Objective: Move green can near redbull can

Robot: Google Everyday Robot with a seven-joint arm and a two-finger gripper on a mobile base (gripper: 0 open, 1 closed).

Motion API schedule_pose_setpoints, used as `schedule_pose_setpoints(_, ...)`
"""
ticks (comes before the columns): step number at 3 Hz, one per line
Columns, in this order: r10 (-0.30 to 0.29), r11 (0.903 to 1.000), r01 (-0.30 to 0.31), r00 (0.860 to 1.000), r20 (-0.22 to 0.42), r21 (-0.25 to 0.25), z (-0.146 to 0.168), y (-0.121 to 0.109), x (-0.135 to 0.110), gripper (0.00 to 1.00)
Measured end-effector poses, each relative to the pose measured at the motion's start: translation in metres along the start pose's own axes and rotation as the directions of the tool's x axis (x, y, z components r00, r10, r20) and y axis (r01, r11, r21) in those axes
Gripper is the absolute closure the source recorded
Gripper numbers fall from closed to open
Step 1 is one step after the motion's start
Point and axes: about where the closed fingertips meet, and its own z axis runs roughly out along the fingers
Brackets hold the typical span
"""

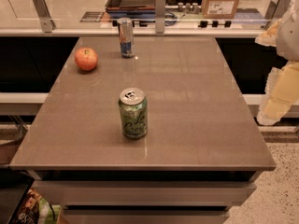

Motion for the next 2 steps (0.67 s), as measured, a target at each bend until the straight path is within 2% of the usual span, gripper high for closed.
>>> schedule_pose_setpoints(2,0.005,1.0,-0.005,1.0,0.023,0.004,-0.0011,-0.0009,-0.0022,0.0)
